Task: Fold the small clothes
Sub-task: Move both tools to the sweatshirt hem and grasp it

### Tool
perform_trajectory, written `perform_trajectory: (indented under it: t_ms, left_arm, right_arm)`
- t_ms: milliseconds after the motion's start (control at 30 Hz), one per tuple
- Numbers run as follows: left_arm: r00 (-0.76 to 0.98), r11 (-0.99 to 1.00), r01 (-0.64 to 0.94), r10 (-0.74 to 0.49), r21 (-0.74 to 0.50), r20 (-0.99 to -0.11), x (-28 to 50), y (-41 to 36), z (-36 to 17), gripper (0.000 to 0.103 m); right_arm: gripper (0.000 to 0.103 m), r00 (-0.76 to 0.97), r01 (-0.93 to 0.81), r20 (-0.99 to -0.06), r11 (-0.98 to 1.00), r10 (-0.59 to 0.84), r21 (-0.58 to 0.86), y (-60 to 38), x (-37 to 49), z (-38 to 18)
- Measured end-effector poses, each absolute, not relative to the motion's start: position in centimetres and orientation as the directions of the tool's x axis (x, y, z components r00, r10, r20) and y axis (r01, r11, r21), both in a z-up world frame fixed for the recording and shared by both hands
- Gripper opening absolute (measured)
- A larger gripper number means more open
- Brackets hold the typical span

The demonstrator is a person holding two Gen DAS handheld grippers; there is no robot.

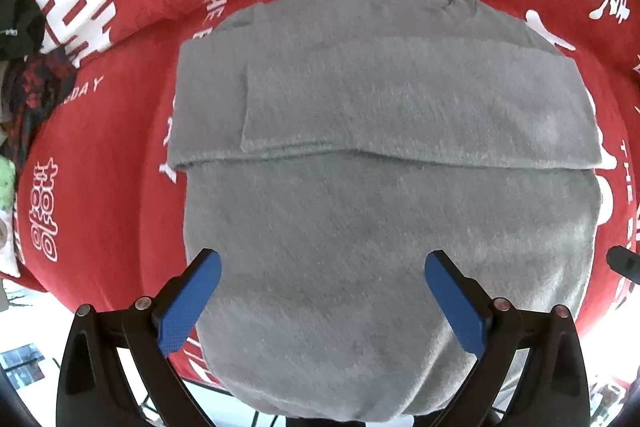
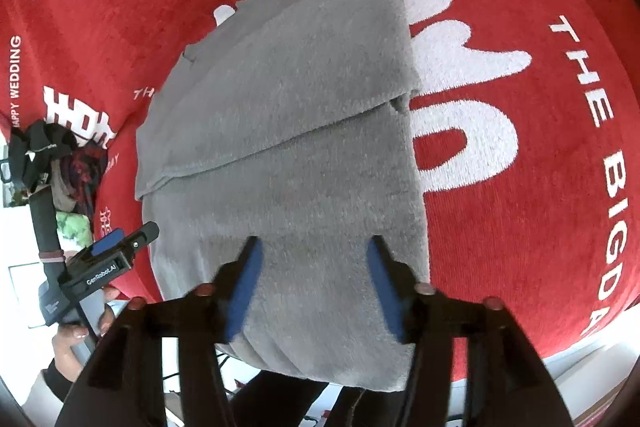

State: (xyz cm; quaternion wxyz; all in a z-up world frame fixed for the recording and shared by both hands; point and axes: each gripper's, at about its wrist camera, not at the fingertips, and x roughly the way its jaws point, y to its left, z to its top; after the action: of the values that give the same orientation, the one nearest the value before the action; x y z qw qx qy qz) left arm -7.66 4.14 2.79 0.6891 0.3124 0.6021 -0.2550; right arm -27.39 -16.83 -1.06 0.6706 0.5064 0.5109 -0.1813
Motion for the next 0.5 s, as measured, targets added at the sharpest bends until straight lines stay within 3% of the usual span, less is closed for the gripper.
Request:
perform_trajectory:
  t_ms: [500]
  left_arm:
    - [0.101, 0.712, 0.696, 0.036, 0.097, -0.994, -9.1, 9.7, 1.7, 0.102]
  right_arm:
    - [0.06, 0.394, 0.763, -0.854, 0.398, 0.339, 0.51, -14.6, -28.2, -3.2]
